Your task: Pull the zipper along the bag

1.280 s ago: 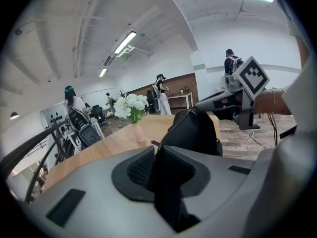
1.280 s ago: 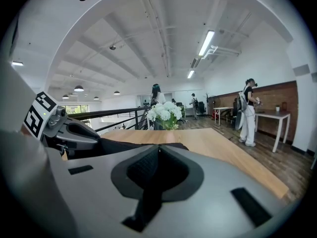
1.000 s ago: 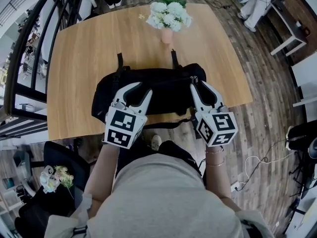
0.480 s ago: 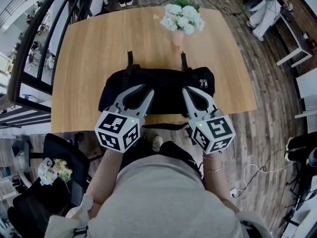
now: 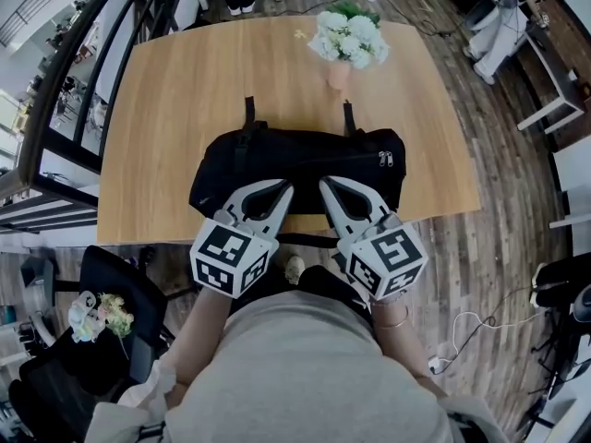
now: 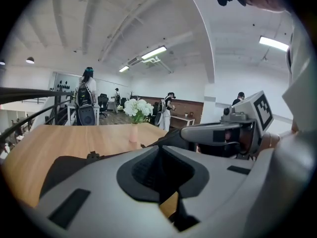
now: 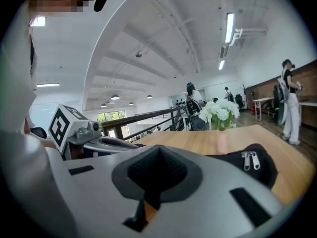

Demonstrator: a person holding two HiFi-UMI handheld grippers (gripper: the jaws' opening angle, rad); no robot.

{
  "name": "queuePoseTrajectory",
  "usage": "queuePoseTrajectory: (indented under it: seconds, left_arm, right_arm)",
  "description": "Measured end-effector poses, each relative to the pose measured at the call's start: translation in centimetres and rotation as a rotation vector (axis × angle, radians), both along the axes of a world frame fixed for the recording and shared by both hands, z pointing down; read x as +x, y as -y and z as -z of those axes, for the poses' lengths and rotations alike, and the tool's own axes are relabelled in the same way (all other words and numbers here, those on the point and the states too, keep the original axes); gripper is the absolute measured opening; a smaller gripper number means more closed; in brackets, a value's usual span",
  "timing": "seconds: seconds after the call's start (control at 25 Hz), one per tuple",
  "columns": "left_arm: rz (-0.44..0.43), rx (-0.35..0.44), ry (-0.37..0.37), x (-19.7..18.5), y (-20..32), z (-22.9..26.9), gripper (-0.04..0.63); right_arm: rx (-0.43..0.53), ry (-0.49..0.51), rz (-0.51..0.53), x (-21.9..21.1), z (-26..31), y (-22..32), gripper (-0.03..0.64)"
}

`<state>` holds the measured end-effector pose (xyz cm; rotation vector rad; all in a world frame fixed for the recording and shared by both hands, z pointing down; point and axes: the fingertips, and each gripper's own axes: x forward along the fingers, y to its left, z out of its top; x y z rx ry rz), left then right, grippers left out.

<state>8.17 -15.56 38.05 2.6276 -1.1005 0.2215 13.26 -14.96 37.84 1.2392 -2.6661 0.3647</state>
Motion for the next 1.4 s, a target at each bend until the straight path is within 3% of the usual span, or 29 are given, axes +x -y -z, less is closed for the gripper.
queuePoseTrajectory:
  seconds: [0.16, 0.4, 0.72, 1.08, 1.4]
  left_arm:
    - [0.046, -0.032, 0.060, -0.5, -0.3, -1.4, 0.029]
    - [0.071, -0.075, 0.045, -0.6, -0.8, -2.6, 0.028]
    - [0.094, -0.079, 0.055, -1.3, -0.4, -2.6, 0.026]
    - [0.091, -0.068, 0.050, -1.0, -0.4, -2.2, 0.021]
    - [0.037, -0.084, 0.060, -0.2, -1.1, -2.6, 0.021]
  right_arm:
    - [-0.025, -0.017, 0.027, -0.6, -0.9, -0.6, 0.006]
    - [-0.053, -0.048, -0.001, -0.2, -1.7, -0.9, 0.006]
    - [-0.047, -0.016, -0.060, 0.5, -2.1, -0.7, 0.006]
    - [-0.020, -0.102, -0.051, 0.1, -1.8, -1.0, 0.005]
    - [-0.056, -0.093, -0.013, -0.5, -2.6, -1.2, 0.005]
